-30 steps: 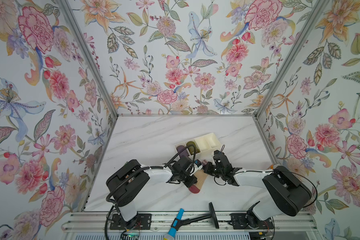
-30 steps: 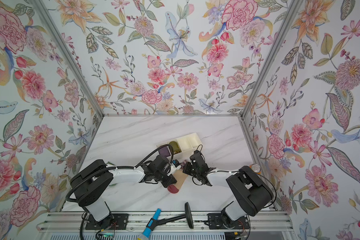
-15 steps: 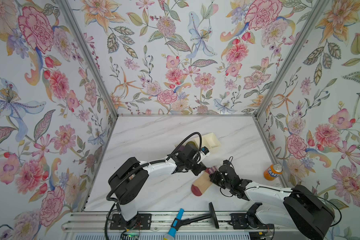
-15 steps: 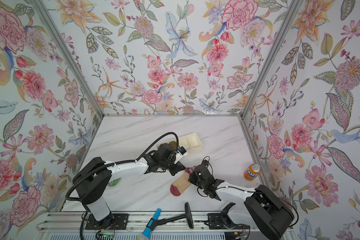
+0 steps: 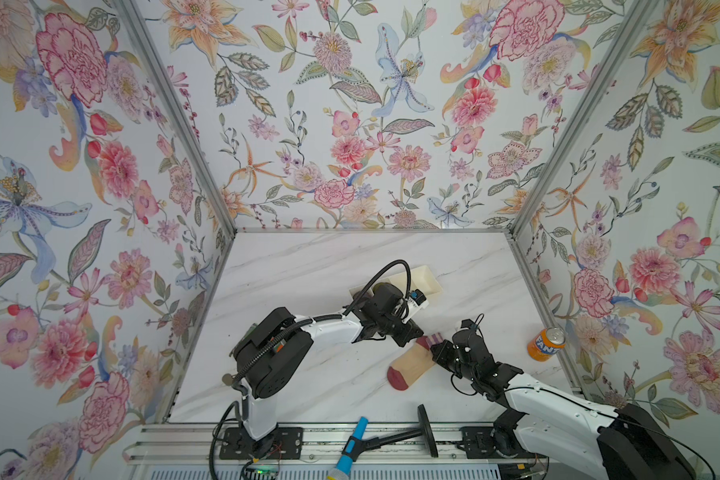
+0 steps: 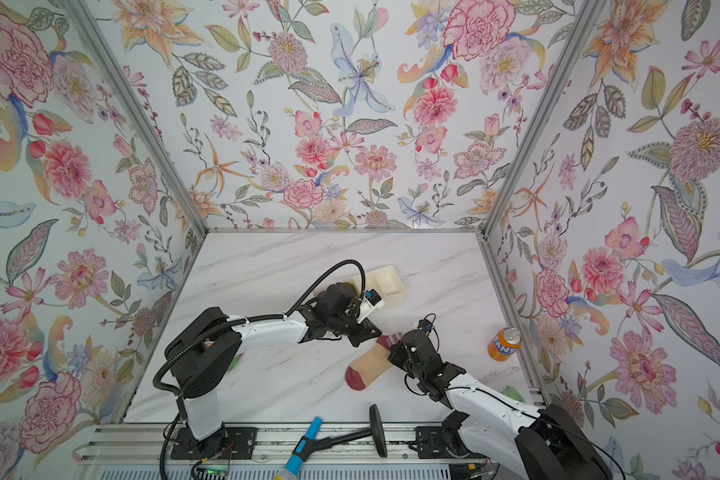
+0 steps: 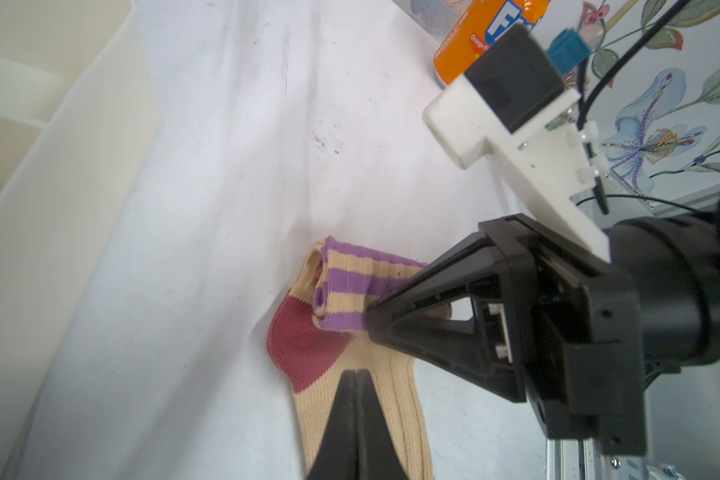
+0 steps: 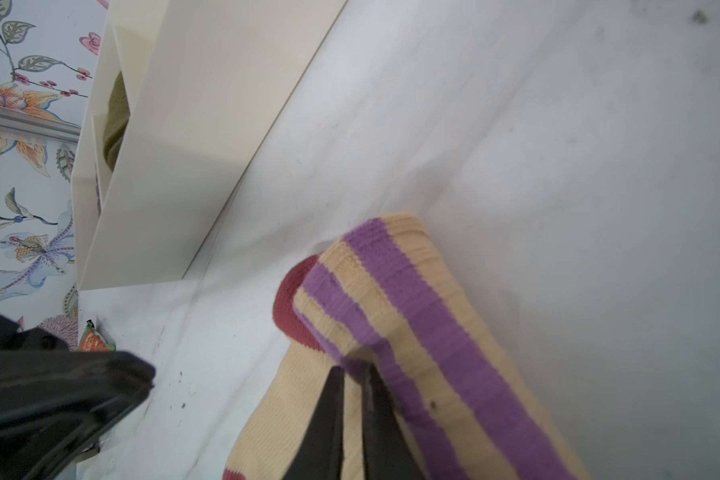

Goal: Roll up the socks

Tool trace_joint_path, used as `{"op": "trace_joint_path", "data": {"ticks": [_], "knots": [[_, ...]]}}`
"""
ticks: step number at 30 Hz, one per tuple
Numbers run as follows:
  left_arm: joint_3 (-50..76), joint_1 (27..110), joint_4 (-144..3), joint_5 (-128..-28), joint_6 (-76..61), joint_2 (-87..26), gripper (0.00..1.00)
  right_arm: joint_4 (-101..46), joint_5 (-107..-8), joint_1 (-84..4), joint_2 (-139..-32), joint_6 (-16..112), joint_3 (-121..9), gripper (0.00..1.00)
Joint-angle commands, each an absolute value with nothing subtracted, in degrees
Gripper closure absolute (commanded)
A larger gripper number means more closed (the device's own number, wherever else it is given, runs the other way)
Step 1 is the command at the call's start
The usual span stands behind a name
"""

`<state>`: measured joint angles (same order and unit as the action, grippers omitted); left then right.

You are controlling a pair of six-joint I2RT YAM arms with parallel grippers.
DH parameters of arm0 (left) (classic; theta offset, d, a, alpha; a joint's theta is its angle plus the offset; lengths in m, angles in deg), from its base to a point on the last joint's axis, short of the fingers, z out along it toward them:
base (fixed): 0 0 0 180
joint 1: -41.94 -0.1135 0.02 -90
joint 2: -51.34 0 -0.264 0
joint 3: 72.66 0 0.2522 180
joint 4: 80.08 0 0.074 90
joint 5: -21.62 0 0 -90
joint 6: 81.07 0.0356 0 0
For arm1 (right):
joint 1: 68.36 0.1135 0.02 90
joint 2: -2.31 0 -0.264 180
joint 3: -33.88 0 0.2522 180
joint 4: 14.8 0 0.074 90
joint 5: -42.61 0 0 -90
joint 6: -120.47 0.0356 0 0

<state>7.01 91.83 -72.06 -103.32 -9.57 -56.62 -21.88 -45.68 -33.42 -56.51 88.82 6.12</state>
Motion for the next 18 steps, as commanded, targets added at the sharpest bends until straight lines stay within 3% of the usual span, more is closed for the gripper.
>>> {"op": "trace_joint_path", "data": {"ticks": [1, 18], "knots": [[9.57, 92.36, -73.31, -105.12, -10.40, -57.76, 1.00, -22.08, -47.71, -34.34, -58.08, 86.46, 7.21, 0.88], [13.99, 95.22, -74.64, -109.34, -12.24, -64.64, 1.00, -21.04, -50.11, -38.47, -54.09, 88.14, 10.63, 0.93]]}}
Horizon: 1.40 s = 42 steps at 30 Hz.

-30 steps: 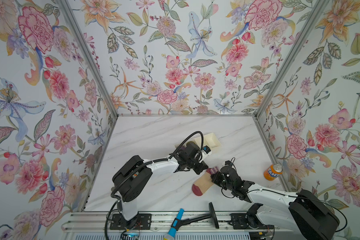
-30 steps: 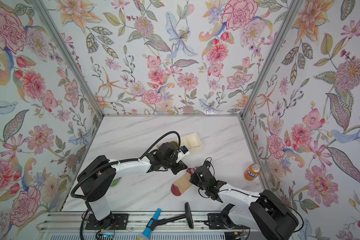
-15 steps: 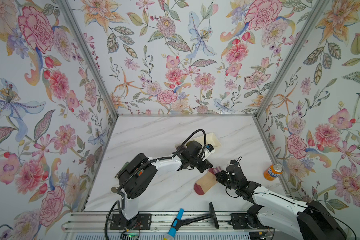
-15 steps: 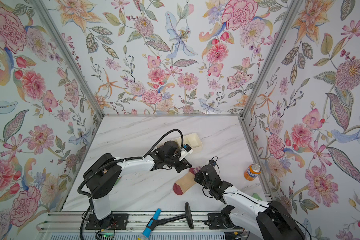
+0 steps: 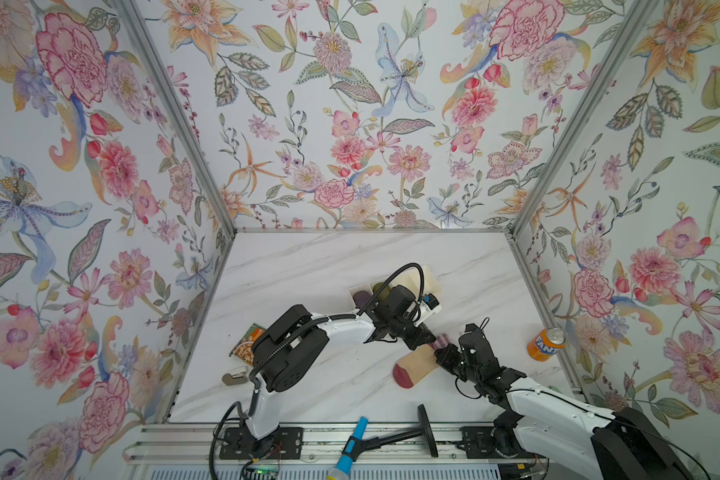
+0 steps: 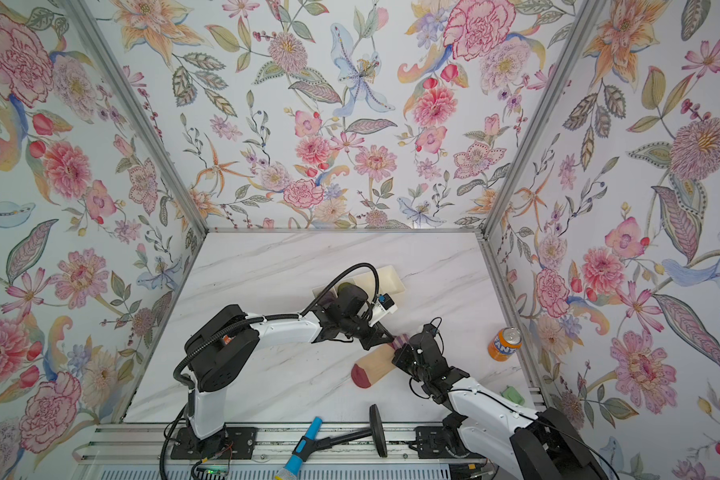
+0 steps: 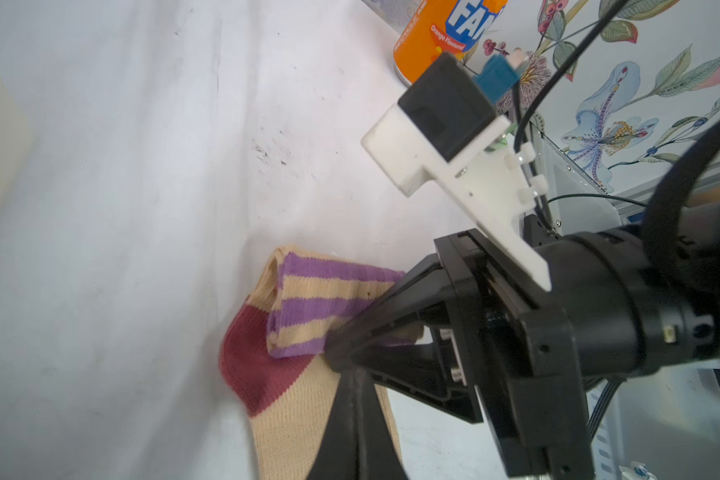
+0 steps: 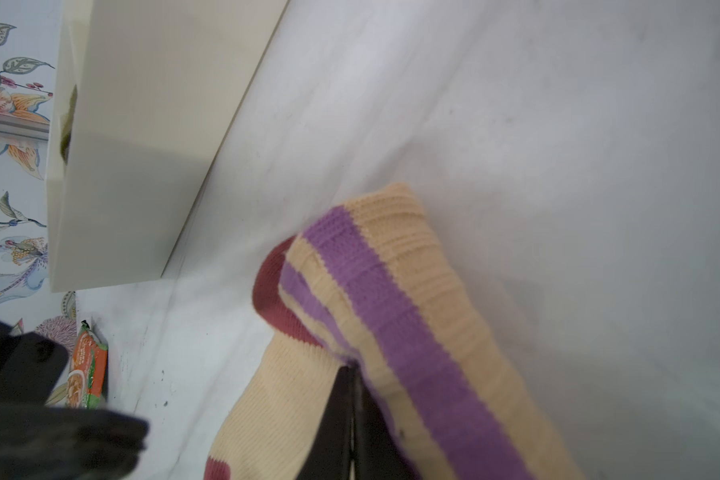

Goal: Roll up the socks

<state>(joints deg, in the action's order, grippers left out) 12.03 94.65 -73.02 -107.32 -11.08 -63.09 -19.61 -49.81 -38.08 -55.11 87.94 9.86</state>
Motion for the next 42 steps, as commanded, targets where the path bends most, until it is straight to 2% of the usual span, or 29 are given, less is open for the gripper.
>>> {"op": "trace_joint_path", "data": {"ticks": [1, 23, 37, 42], "knots": [[14.29, 95.33, -74.82, -109.33, -12.42, -65.12, 1.00, -21.25, -50.19, -38.58, -53.88, 88.06, 10.68, 0.93], [21.87, 96.91, -73.09, -109.87, -11.71, -73.68, 1.00, -19.82, -51.30, -39.18, -54.42, 88.04, 11.33, 0.93], [26.44, 97.13, -66.63, -102.72, -9.25, -78.60, 1.00, -18.80, -53.18, -39.71, -55.34, 87.45, 10.82, 0.92], [27.20, 97.14, -65.92, -100.96, -9.38, -79.74, 1.00, -20.16, -55.37, -40.19, -54.54, 85.96, 9.53, 0.89]]}}
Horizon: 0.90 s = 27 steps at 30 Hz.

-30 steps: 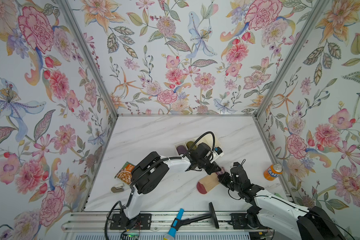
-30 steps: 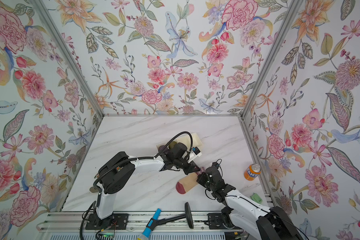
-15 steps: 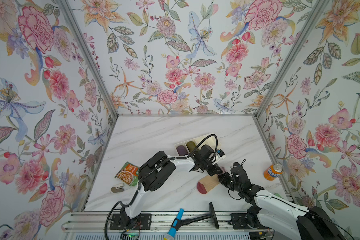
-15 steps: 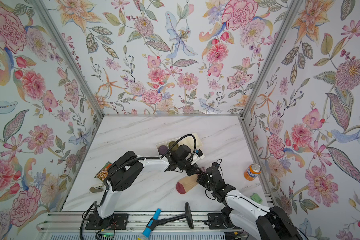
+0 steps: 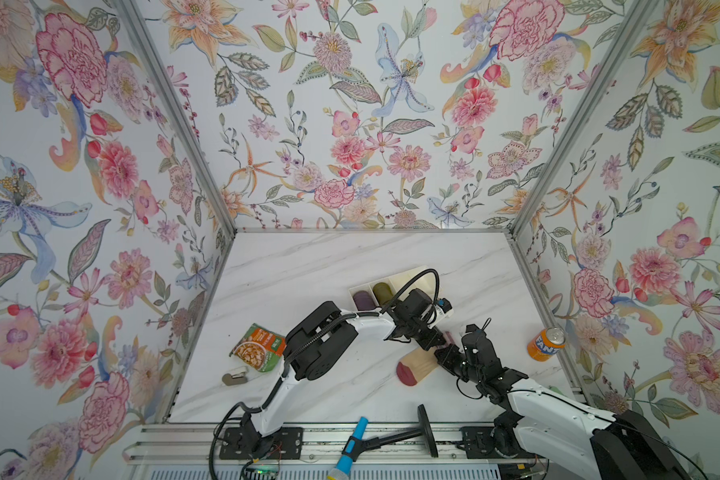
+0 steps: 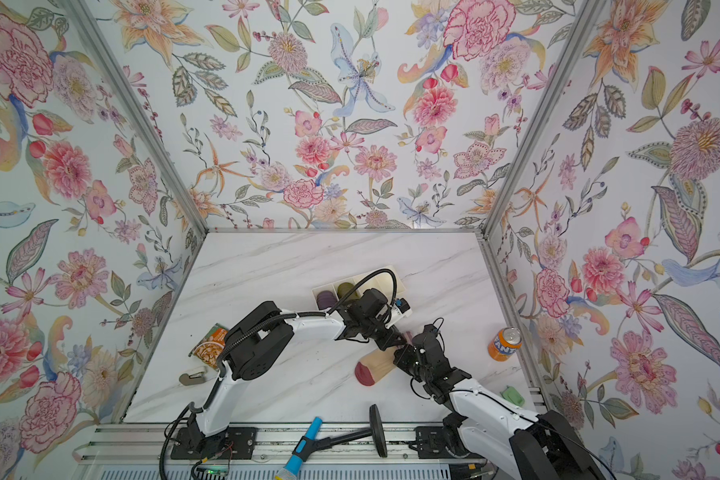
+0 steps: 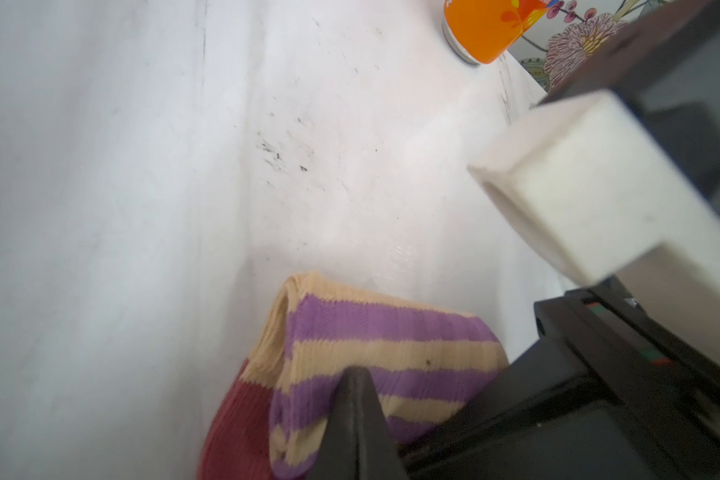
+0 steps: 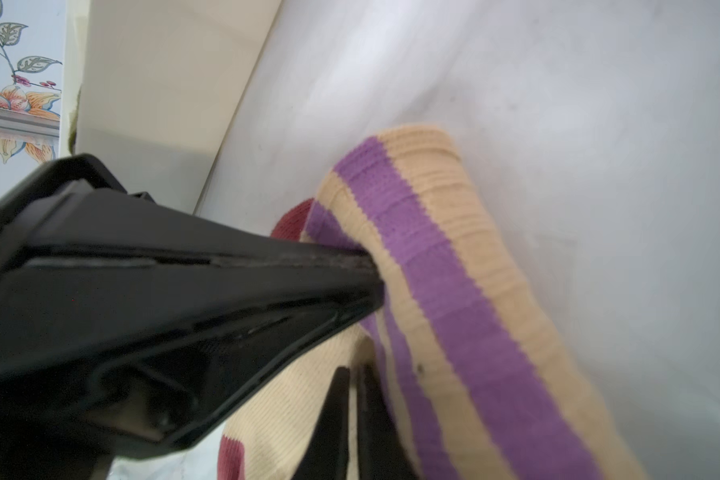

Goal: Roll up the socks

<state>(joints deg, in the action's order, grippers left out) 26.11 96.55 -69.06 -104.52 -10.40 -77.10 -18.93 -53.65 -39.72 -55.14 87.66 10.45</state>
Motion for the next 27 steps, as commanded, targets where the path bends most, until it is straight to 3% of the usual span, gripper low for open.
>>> {"op": "trace_joint_path", "data": {"ticks": [1, 15, 27], "knots": [[27.15, 97.13, -65.83, -100.82, -9.35, -79.88, 1.00, -21.18, -55.57, -40.36, -53.98, 85.33, 8.94, 0.88], [26.70, 97.13, -65.27, -99.85, -8.43, -80.15, 1.00, -39.18, -57.73, -50.71, -42.72, 74.22, 1.09, 0.84], [25.38, 97.09, -65.29, -100.11, -7.07, -78.74, 1.00, -41.76, -68.06, -61.61, -51.67, 63.28, -0.29, 0.69]]}}
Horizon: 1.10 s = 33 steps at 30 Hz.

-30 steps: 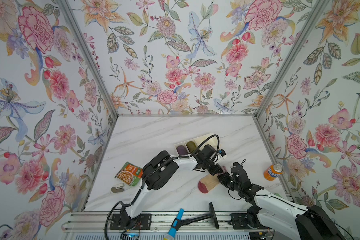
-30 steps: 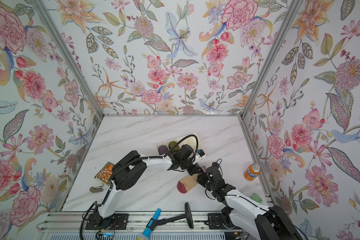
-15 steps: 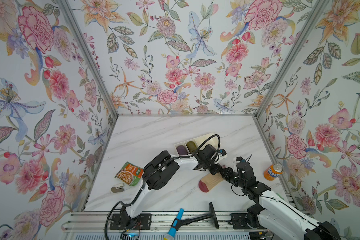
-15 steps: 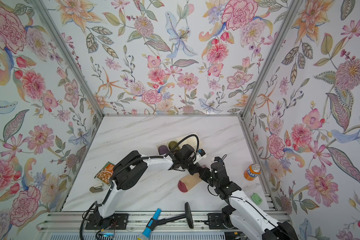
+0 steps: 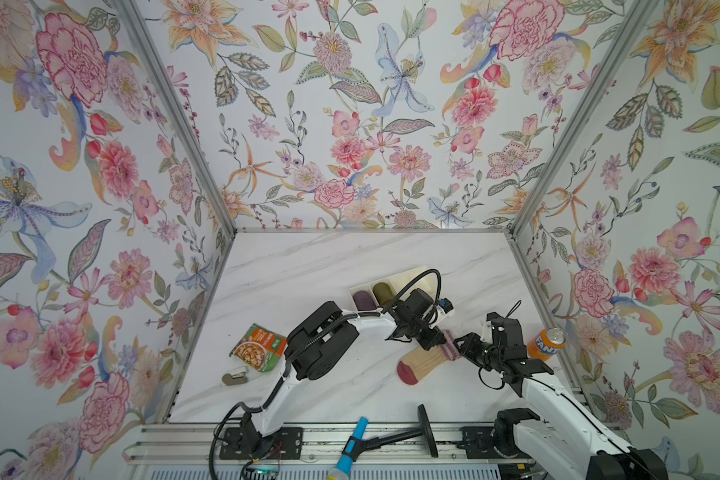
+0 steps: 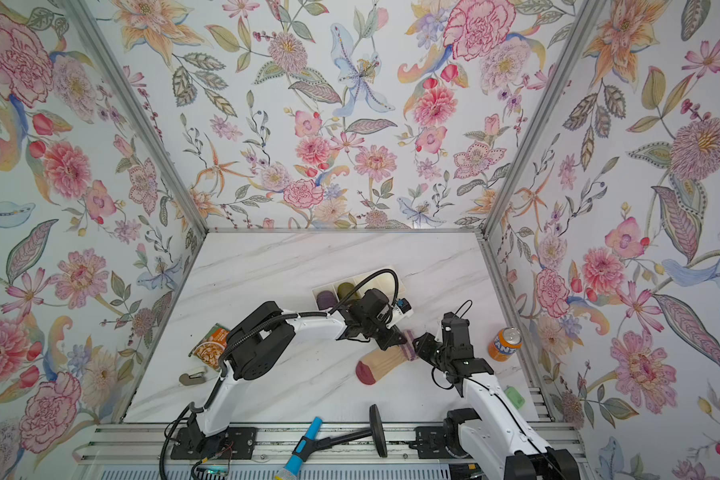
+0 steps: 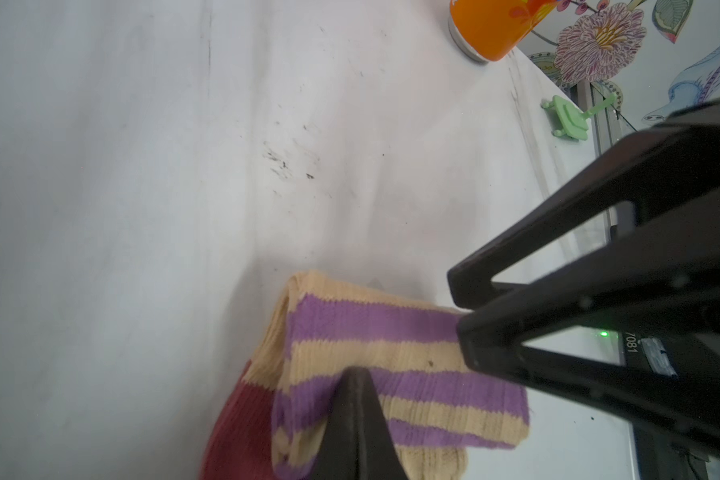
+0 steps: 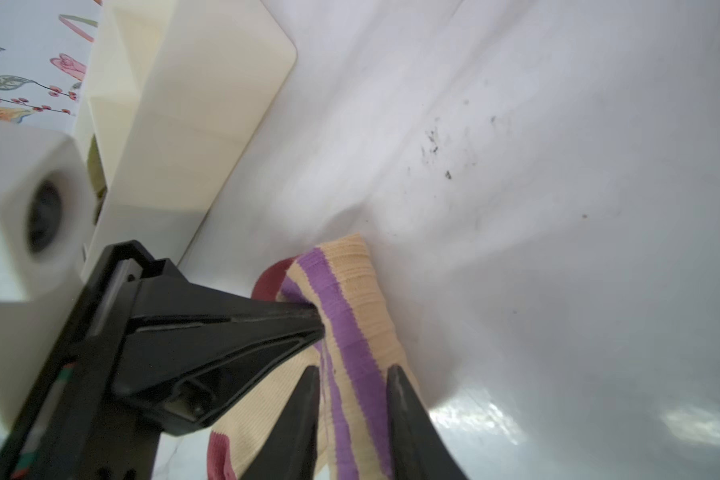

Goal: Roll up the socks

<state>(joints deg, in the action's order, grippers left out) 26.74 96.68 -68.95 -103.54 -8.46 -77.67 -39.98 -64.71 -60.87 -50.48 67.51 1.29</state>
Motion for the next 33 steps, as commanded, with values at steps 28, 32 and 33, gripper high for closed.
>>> {"op": "trace_joint_path", "data": {"ticks": [28, 32, 33], "knots": [[22.59, 96.30, -67.46, -105.26, -6.71, -76.76, 1.00, -32.22, -82.02, -69.76, -65.63, 55.96, 0.30, 0.66], [21.78, 95.65, -68.14, -105.90, -6.89, -76.37, 1.00, -31.75, -82.19, -69.83, -66.92, 56.05, 0.59, 0.64], [21.57, 95.50, -68.37, -106.12, -7.04, -76.33, 1.00, -31.72, -82.13, -69.79, -67.23, 56.09, 0.61, 0.63]]}}
